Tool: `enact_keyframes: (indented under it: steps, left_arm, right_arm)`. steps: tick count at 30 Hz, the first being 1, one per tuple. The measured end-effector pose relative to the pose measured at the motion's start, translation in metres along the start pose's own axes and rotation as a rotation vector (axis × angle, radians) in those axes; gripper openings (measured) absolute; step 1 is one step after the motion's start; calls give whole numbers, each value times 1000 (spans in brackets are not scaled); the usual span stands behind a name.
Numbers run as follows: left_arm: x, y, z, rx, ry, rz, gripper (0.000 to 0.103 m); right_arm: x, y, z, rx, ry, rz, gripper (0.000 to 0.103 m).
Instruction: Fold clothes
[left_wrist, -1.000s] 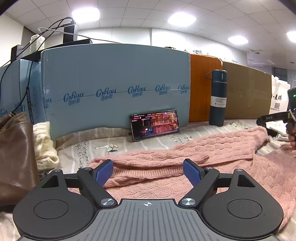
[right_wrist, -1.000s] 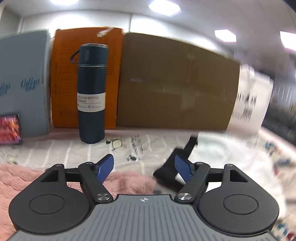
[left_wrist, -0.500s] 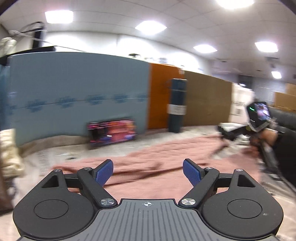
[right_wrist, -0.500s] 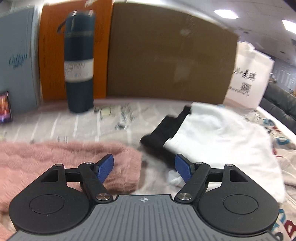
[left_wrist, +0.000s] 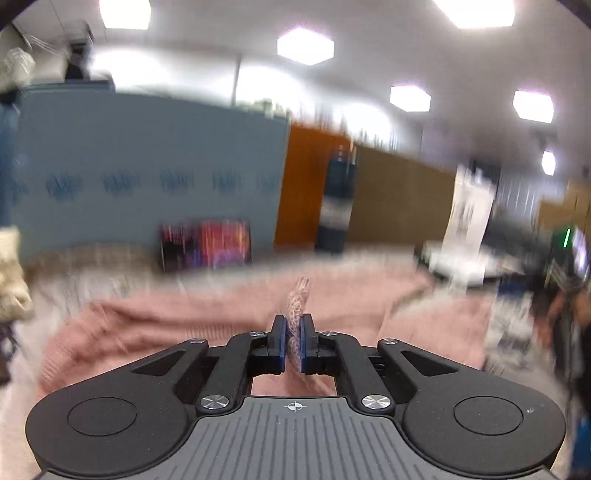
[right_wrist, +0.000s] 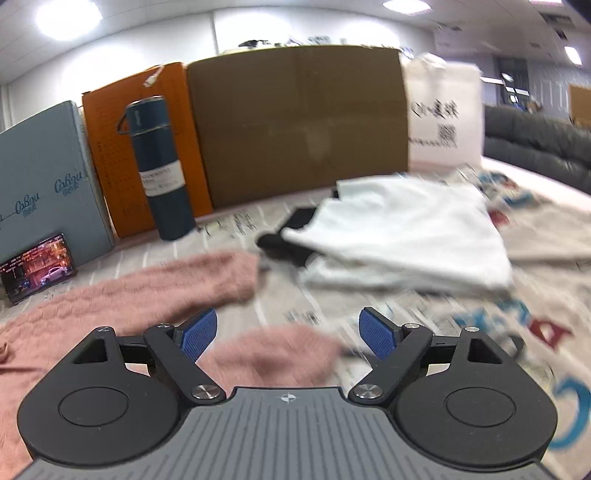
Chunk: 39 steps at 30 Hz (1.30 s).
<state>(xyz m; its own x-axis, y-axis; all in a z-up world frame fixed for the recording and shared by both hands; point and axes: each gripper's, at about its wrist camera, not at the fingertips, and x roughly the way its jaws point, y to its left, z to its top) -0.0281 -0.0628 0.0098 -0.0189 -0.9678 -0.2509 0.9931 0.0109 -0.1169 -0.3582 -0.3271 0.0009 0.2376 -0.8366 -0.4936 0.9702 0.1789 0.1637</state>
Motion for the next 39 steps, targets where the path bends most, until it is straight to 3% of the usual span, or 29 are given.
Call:
enact_keyframes:
  steps: [2,5,12,14,16,17,18,21,24,25,31,36,38,39]
  left_arm:
    - [-10,-18,1,63,-27,-4,6]
    - [-3,-49,-7,169,-1,-10,6]
    - [36,-106,-38,463,136,121,14]
    - [38,-113,-42,514,165,117,35]
    - [34,-116,-45,525,161,96,79]
    - [28,-115,-44,512,146,79,84]
    - [23,-114,-42,490,131,59,86]
    - [17,-102,-36,380,140,37,87]
    - [25,-93,-33,316,174,41,86]
    - [25,-92,-32,308,174,38,86]
    - [13,-86,-35,382,153,31,86]
    - [-18,-72,-48,607,170,21,86]
    - [-31,-64,-54,683,185,32,86]
    - [-36,-60,-58,716,195,41,86]
  right_arm:
    - [-4,-8,-8,17,21,2,83]
    - [-7,-17,-18,54,47,11,83]
    - [-7,-31,-27,190,100,77,82]
    - [-4,-30,-26,193,102,86,81]
    - [0,-28,-24,183,102,84,75]
    - [2,-25,-24,167,97,86,71]
    - [4,-21,-25,150,91,88,61]
    - [7,-10,-28,74,78,66,42]
    - [11,-9,-26,76,88,130,14]
    - [11,-9,-26,76,86,135,11]
    - [0,-11,-16,53,-16,97,9]
    - [14,-7,-16,-61,64,51,11]
    - [20,-8,-19,-82,96,41,18]
    - [18,-10,-19,-78,92,36,35]
